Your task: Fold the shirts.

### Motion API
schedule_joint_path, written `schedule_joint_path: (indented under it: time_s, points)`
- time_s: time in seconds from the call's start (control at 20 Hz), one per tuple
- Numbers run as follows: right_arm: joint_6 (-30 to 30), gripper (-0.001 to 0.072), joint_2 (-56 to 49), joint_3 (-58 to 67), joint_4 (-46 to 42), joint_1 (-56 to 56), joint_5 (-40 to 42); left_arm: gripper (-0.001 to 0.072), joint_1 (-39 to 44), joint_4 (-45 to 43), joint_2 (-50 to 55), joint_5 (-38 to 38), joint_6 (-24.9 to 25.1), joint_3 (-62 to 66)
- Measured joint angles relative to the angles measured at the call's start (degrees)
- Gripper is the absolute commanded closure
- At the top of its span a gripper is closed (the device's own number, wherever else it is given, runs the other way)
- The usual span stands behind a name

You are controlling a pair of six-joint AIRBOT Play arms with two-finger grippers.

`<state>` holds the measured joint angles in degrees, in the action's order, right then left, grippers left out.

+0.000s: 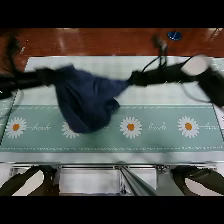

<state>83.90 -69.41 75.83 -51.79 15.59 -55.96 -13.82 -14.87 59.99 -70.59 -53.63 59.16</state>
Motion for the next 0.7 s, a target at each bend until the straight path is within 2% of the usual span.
schedule_joint_path:
  time_s: [0.2, 0.35, 0.5, 0.7]
  points:
    - [4.7, 0.0690, 8.7, 19.4, -10.3, -3.1, -5.3, 0.0686, -8.4, 2.2, -4.3, -1.7, -6.6, 16.9]
    - [6.3, 0.0690, 16.3, 27.4, -16.8, -3.9, -7.6, 0.0686, -10.8, 0.0, -8.5, -3.3, -10.8, 26.6]
    - [6.8, 0.0689, 23.2, 30.3, -20.7, -4.3, -9.8, 0.0685, -8.7, -3.4, -13.5, -5.1, -13.2, 31.8]
    - [7.1, 0.0689, 29.6, 31.6, -23.0, -4.4, -15.6, 0.0685, -0.4, -9.1, -19.6, -8.3, -16.1, 34.0]
